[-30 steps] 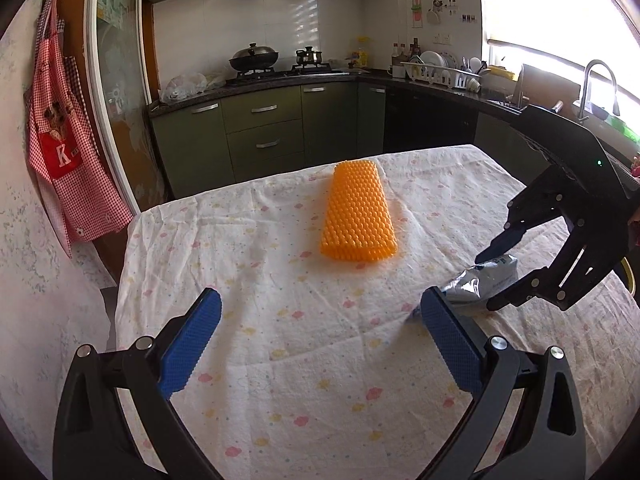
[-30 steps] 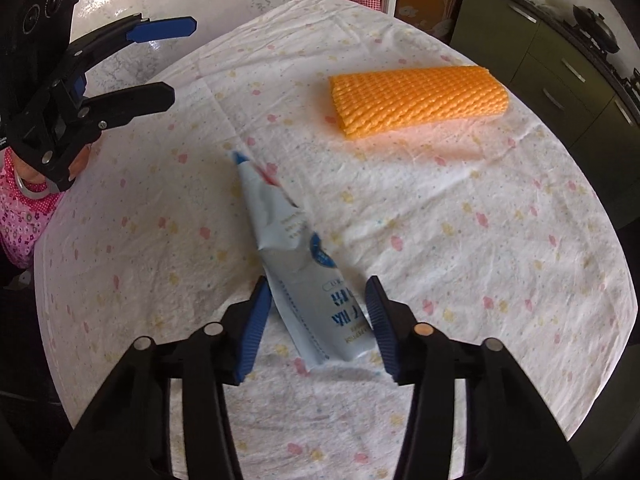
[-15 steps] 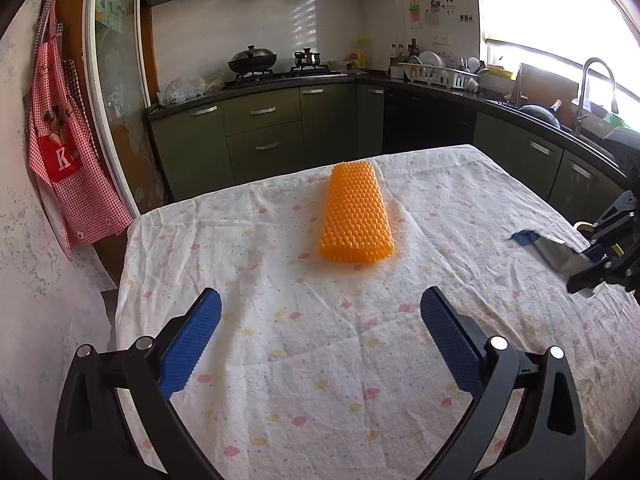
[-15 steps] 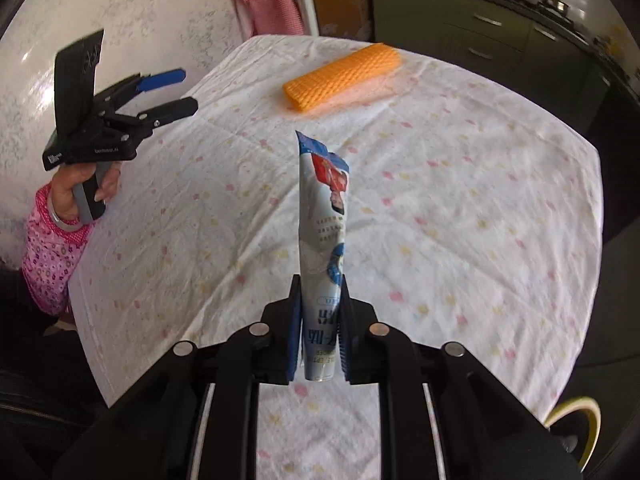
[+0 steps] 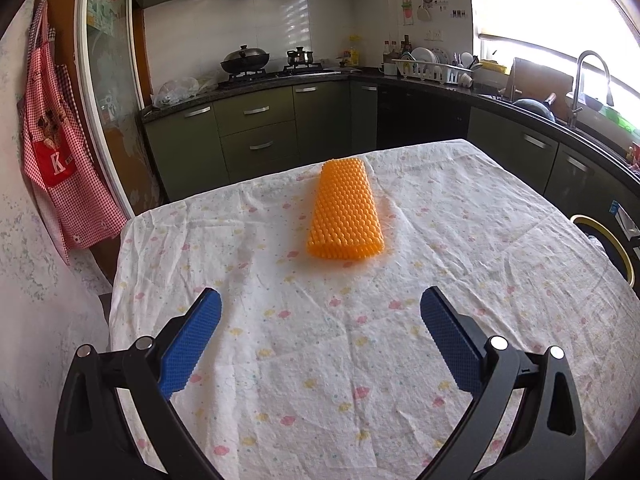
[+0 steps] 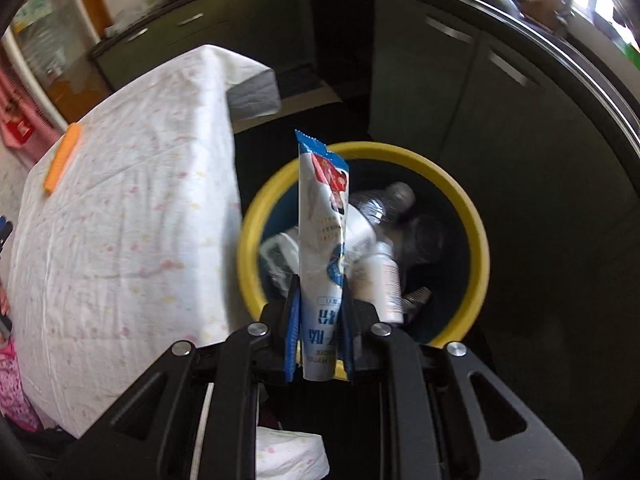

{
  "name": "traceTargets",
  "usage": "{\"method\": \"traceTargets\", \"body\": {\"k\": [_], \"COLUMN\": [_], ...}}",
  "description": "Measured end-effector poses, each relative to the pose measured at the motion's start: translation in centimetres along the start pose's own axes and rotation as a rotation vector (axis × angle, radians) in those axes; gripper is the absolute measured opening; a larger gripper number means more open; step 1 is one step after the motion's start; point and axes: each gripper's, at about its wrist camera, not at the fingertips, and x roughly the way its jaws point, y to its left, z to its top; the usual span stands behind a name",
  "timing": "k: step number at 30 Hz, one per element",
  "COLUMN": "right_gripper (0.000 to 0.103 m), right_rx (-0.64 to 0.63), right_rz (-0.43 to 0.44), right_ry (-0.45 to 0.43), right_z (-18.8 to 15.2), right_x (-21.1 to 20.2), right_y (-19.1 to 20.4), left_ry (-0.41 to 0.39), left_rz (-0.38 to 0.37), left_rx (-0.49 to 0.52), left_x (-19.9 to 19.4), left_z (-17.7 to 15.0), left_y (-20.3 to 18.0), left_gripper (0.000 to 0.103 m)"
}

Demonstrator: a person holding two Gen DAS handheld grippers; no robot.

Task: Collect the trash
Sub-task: 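Carry the toothpaste tube over the bin and open the right gripper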

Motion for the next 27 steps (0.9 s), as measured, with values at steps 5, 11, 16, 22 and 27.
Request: {"method": "traceTargets", "body": {"k": [5,11,16,22,27], "right_gripper": [0.022,0.044,0.051,0.053,0.056], "right_rx": [0.094,0.169,0.154,0.101,0.062], "right_rz": [-0.032,-0.067,-0.049,0.006,0.033], "right_ry": [0.02,-0.034,-0.076,-0.11,-0.139], "right_z": [-0.4,-0.3,-1.1,-1.6,-1.3], "right_x": [2.1,2.1,0.7,-0.3,-0.7], "right_y": [-1.9,-2.7,-1.1,1.6,3.2], "left_ry": [0.006,0.018,0.042,0.094,0.17], "left_rz": [-0.004,-0.019,-0.041,-0.088,-0.131], "left_rx": [0.008,0.021,0.029,0.019,0.037], "left_x": [0.2,0.4,1.0,1.8,4.0], "left_z": [-0.1,-0.2,-0.3,0.3,2.5], "left_y": [-0.3,-0.8,-1.3,-2.2,-3.5], "left_gripper": [0.098,0.098,0.098,0.098,0.098]}}
